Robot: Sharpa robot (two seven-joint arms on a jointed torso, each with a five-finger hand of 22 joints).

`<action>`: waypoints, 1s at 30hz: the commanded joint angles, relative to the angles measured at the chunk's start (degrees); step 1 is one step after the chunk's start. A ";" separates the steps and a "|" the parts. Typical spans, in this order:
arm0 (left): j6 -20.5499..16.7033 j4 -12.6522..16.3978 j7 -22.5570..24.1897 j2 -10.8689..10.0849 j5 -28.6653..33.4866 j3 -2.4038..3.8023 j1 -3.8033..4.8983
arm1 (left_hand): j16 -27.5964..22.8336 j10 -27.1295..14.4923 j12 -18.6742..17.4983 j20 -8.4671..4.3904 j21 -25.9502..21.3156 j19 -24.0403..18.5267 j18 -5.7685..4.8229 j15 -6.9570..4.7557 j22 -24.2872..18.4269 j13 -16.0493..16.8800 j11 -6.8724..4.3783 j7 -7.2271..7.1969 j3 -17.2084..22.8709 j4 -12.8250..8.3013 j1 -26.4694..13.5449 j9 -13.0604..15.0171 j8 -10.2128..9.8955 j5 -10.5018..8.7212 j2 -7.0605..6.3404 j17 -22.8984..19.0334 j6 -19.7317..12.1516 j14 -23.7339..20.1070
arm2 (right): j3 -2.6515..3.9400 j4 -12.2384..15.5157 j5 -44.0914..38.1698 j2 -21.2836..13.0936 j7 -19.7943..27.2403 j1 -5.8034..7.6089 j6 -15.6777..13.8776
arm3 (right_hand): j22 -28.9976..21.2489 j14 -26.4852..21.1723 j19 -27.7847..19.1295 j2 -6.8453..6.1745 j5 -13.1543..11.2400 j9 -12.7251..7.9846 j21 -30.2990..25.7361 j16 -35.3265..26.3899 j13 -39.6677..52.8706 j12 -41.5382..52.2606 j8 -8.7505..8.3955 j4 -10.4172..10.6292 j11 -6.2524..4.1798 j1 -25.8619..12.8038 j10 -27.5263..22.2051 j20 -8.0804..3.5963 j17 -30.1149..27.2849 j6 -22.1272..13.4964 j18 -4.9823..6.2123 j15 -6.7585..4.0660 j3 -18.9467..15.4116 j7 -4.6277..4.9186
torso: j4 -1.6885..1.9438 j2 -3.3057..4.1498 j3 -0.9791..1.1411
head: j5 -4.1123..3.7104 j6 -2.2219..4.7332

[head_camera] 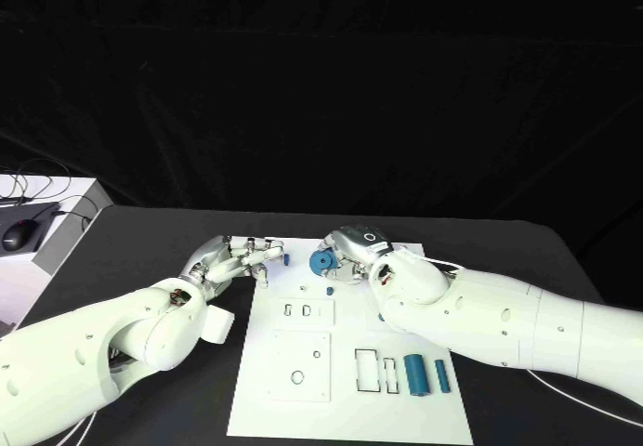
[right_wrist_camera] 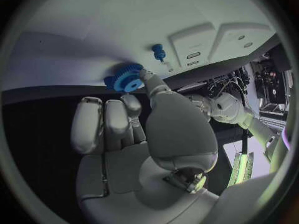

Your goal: Assemble the parts on the task board

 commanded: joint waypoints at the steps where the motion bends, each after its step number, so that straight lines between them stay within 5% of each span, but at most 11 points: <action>1: 1.00 0.02 0.47 0.10 -0.21 0.03 -0.02 | -0.14 -0.36 0.00 -0.13 -0.21 0.35 0.78 0.10 0.07 -0.08 -0.01 0.04 0.14 -0.25 -0.03 0.06 0.22 0.05 0.41 -0.08 -0.30 -0.04 | 0.00 0.06 0.10 -0.08 0.24 -0.03 -0.83 | 9.69 -0.06 0.99 -0.81 1.14 -0.09 -0.41 -0.04 -0.38 -0.47 -0.24 1.52 0.38 0.39 -0.22 0.26 -0.07 -4.98 0.11 0.36 0.18 3.06 | -0.04 0.03 0.04 | 0.05 0.05; 11: 0.79 -0.13 0.61 0.10 -0.12 0.03 -0.02 | -0.14 -0.45 -0.02 -0.11 -0.32 0.36 0.77 0.14 0.19 -0.08 0.06 0.09 -0.01 -0.05 -0.27 0.05 0.19 0.05 0.37 -0.10 -0.42 -0.05 | 0.00 0.58 1.44 -0.77 1.06 -0.03 -2.29 | 9.72 -0.07 1.05 -1.43 2.51 -0.07 -0.35 -0.02 -0.82 -0.25 -0.23 3.38 0.46 0.65 -0.37 0.34 -0.04 -4.97 0.13 0.40 0.24 3.15 | 0.01 0.03 0.08 | -0.12 0.13; 16: 0.67 -0.20 0.72 0.10 -0.01 0.03 -0.02 | -0.14 -0.53 -0.03 -0.10 -0.34 0.37 0.78 0.15 0.20 -0.07 0.07 0.07 -0.05 0.01 -0.25 0.06 0.20 0.05 0.41 -0.10 -0.51 -0.05 | 0.01 0.99 2.69 -1.33 1.58 -0.04 -2.02 | 9.74 -0.05 1.07 -0.84 3.11 0.09 -0.27 0.04 -0.74 0.12 -0.08 2.64 0.37 0.48 -0.25 0.30 0.02 -1.31 0.11 0.33 -0.12 3.02 | -0.07 0.05 0.06 | -0.12 0.07; 21: 0.65 -0.24 0.72 0.08 0.02 0.03 -0.03 | -0.14 -0.53 -0.03 -0.10 -0.34 0.37 0.78 0.15 0.20 -0.07 0.07 0.07 -0.05 0.01 -0.25 0.06 0.20 0.05 0.41 -0.10 -0.51 -0.05 | 0.01 1.25 4.38 -1.83 2.37 -0.04 -1.05 | 9.76 -0.02 1.11 1.05 5.97 0.27 -0.12 0.06 -0.59 0.41 0.11 1.47 0.13 -0.96 -0.07 0.14 0.02 2.51 0.05 0.11 -0.72 2.64 | -0.10 0.08 0.08 | 0.18 -0.10; 30: 0.71 -0.28 0.68 0.07 0.03 0.03 -0.03 | -0.13 -0.55 0.02 -0.10 -0.37 0.38 0.79 0.15 0.22 -0.07 0.07 0.08 -0.11 0.09 -0.26 0.07 0.23 0.05 0.45 -0.11 -0.49 -0.06 | 0.01 1.26 8.81 -2.29 4.15 -0.03 1.78 | 9.79 0.01 1.16 5.48 11.14 0.23 0.14 0.38 0.25 1.10 0.07 0.96 0.00 -7.96 0.04 -0.02 0.25 3.77 -0.03 -0.03 -0.13 2.58 | 0.00 0.04 0.02 | 0.13 -0.37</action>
